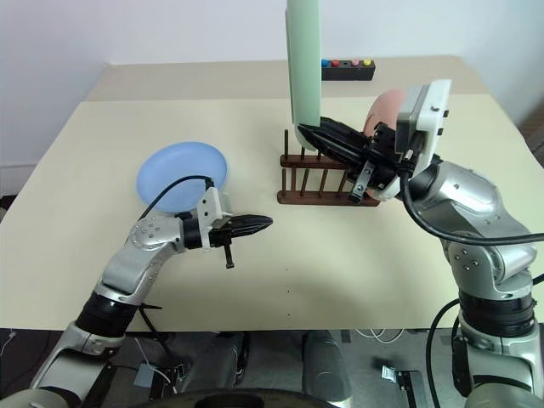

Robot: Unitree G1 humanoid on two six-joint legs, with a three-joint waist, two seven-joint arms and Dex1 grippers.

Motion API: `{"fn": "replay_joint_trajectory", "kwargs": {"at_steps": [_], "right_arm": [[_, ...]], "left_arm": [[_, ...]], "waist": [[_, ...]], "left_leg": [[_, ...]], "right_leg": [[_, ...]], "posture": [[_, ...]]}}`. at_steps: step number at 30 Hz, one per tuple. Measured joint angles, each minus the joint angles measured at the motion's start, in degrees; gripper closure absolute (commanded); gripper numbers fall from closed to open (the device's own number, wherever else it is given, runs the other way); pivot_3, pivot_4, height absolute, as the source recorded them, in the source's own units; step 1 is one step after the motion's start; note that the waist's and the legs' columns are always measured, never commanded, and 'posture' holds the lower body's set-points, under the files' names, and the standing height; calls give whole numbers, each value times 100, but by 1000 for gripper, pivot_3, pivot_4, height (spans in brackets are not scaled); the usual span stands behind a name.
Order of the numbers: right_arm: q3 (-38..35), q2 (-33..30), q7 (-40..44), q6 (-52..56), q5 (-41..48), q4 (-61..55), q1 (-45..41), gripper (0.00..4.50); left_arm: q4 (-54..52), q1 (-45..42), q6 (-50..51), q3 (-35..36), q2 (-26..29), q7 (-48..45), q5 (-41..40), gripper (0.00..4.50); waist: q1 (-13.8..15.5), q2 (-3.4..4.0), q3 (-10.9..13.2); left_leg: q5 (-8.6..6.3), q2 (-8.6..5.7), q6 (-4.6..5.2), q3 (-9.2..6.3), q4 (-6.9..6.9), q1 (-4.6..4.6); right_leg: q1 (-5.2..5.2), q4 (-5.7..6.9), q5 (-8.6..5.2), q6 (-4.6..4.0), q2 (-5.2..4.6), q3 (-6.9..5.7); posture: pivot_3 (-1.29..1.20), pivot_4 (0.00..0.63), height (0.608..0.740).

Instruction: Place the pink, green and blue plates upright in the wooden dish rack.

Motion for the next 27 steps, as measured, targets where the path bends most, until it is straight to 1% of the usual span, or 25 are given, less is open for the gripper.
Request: {"fn": "replay_joint_trajectory", "kwargs": {"at_steps": [8, 16, 27], "right_arm": [[-55, 242, 1, 67, -78, 315, 305, 4484], [-171, 301, 37, 65, -259, 656, 425, 4484], [-264, 385, 110, 66, -378, 827, 513, 4484]], "left_arm": [[-87, 66, 62, 66, 58, 24, -79, 4500], [-91, 67, 63, 66, 67, 34, -81, 4500], [-90, 68, 62, 61, 66, 42, -77, 4500]], "waist": [[7, 0, 0], [4, 0, 0], [2, 0, 0]], "left_leg": [[0, 0, 0, 0, 0, 0], [0, 0, 0, 0, -1, 0], [0, 0, 0, 0, -1, 0]], "right_leg": [[0, 0, 0, 0, 1, 0], [-1, 0, 0, 0, 1, 0], [-1, 0, 0, 0, 1, -1]], "posture": [[0, 150, 740], [0, 150, 740], [0, 150, 740]]}}
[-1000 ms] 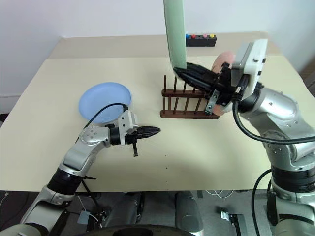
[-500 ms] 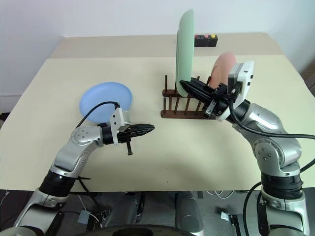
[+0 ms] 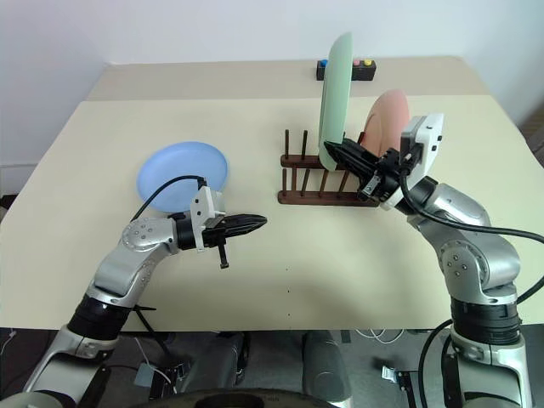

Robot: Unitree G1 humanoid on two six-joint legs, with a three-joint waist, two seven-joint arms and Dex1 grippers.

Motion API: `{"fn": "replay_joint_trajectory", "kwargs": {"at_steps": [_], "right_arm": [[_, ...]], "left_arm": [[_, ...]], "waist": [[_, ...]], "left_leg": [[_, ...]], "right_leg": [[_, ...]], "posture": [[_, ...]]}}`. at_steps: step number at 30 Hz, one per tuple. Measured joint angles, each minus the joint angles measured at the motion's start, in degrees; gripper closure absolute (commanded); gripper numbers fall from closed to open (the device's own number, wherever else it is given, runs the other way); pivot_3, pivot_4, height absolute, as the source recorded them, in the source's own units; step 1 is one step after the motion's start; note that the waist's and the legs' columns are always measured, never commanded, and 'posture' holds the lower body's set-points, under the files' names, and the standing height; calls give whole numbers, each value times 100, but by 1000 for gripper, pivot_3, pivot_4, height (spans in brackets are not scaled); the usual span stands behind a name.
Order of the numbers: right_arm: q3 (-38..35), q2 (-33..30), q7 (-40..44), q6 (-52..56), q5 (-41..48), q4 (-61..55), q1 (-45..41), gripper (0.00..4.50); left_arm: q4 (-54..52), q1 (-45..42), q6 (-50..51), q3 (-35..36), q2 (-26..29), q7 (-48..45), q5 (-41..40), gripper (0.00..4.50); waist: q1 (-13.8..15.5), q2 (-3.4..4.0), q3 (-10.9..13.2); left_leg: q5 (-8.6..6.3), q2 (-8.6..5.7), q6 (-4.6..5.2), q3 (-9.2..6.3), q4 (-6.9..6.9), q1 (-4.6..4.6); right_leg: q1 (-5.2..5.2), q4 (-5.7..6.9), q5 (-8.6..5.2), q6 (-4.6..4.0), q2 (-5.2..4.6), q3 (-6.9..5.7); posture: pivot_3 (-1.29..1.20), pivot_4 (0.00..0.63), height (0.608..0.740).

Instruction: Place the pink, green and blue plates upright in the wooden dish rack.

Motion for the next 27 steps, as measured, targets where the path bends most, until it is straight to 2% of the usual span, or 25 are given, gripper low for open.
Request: {"fn": "replay_joint_trajectory", "kwargs": {"at_steps": [24, 25, 26, 27], "right_arm": [[-100, 77, 106, 26, -147, 266, 111, 4484], [-103, 76, 116, 29, -148, 268, 111, 3852], [-104, 76, 128, 37, -148, 269, 111, 3613], [-104, 76, 134, 51, -149, 271, 112, 3177]], "left_arm": [[1, -1, -3, -9, -4, 1, 49, 4500], [1, -1, -4, -9, -4, 1, 50, 4500], [1, -1, -5, -9, -4, 1, 52, 4500], [1, -1, -6, -9, -6, 1, 55, 4500]], "waist": [[-5, 0, 0], [-5, 0, 0], [-5, 0, 0], [-4, 0, 0]], "left_leg": [[0, 0, 0, 0, 0, 0], [0, 0, 0, 0, 0, 0], [0, 0, 0, 0, 0, 0], [0, 0, 0, 0, 0, 0]], "right_leg": [[0, 0, 0, 0, 0, 0], [0, 0, 0, 0, 0, 0], [0, 0, 0, 0, 0, 0], [0, 0, 0, 0, 0, 0]], "posture": [[0, 150, 740], [0, 150, 740], [0, 150, 740], [0, 150, 740]]}}
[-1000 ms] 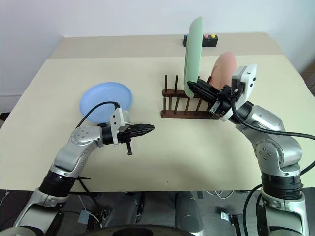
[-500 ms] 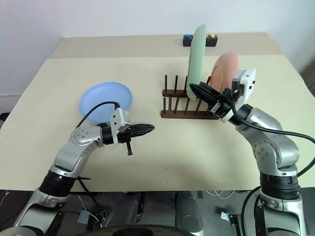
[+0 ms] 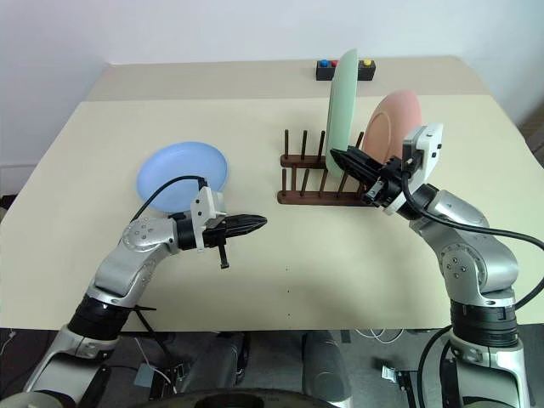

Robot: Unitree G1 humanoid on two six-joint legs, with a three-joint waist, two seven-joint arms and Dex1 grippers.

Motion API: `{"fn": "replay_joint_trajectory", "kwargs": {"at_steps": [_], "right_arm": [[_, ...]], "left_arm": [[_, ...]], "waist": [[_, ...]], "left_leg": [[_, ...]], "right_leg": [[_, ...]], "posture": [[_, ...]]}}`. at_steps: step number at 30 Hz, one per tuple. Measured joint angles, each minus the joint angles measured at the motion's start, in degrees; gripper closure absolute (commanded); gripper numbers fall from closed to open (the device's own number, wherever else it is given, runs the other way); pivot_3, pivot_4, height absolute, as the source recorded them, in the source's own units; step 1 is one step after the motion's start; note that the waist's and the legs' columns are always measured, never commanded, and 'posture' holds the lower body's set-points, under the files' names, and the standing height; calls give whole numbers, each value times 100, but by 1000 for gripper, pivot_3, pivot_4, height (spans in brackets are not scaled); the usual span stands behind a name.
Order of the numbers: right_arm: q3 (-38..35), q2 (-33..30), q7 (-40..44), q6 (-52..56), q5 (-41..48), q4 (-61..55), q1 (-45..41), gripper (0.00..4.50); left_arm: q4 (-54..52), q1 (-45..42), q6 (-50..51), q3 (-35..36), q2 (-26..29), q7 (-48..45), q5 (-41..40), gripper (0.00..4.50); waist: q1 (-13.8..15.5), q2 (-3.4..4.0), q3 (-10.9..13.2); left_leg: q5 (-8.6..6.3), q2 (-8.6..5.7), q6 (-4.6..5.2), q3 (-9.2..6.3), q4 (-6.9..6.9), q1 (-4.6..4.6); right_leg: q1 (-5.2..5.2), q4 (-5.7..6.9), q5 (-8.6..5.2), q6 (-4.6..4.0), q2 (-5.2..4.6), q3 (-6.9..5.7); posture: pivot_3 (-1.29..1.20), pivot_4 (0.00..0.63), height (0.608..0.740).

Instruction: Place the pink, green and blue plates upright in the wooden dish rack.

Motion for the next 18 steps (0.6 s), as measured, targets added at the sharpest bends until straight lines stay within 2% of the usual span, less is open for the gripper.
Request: {"fn": "replay_joint_trajectory", "kwargs": {"at_steps": [6, 18], "right_arm": [[-3, 0, 8, 13, -66, 12, 2, 362], [-3, -8, 29, -120, -445, -30, -22, 362]], "left_arm": [[0, 0, -1, -4, -21, 1, 38, 4500], [1, -1, -1, -6, -25, -2, 57, 4500]], "waist": [[1, 0, 0], [2, 0, 0]], "left_leg": [[0, 0, 0, 0, 0, 0], [0, 0, 0, 0, 0, 0]], "right_leg": [[0, 0, 0, 0, 0, 0], [0, 0, 0, 0, 0, 0]], "posture": [[0, 150, 740], [0, 150, 740]]}}
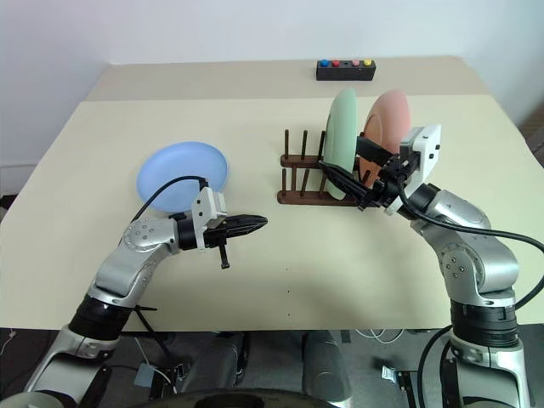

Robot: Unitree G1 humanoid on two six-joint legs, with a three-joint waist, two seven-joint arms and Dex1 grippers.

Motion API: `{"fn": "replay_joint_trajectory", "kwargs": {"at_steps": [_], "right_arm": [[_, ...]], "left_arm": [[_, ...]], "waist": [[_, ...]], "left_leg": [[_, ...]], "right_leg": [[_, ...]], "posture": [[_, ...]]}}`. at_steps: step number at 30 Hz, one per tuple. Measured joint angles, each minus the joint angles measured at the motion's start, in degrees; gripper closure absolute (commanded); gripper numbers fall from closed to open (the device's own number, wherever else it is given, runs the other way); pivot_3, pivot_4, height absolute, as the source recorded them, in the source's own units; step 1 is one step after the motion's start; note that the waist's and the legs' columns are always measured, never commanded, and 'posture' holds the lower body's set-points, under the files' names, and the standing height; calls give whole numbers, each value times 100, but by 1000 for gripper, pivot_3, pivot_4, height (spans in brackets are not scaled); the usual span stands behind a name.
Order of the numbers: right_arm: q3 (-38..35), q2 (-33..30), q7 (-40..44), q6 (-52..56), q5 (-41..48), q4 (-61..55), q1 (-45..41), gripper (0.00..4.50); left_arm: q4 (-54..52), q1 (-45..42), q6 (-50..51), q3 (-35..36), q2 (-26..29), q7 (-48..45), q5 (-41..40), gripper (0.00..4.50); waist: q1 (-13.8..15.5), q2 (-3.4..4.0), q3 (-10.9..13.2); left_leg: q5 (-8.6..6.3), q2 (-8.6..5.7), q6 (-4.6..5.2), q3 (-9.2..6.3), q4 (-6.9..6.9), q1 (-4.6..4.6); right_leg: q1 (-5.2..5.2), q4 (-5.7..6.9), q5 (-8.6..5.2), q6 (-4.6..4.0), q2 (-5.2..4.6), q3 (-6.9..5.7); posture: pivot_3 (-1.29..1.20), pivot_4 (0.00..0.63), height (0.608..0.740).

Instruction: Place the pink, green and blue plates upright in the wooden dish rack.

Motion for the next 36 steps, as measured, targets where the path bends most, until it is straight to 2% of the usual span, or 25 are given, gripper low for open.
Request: {"fn": "replay_joint_trajectory", "kwargs": {"at_steps": [11, 17, 36], "right_arm": [[-1, -307, -140, -222, -562, -255, -395, 362], [3, -548, -189, -512, -913, -544, -960, 362], [48, -582, -107, -555, -1060, -443, -977, 362]], "left_arm": [[0, 0, 2, 2, 1, 2, -1, 4500], [0, 0, 68, 82, 28, 62, -12, 4500], [-2, 0, 75, 185, 108, 137, -15, 4500]], "waist": [[-3, 0, 0], [-5, -2, 1], [-1, -3, 1]], "left_leg": [[0, 0, 0, 1, -1, -2], [0, 1, 0, 1, -2, -3], [0, 1, 0, 2, -2, -4]], "right_leg": [[-3, 0, 0, 0, 0, 0], [-6, -1, 0, 0, 0, 0], [-7, -1, 0, 0, -1, 0]], "posture": [[0, 150, 740], [0, 150, 740], [0, 150, 740]]}}
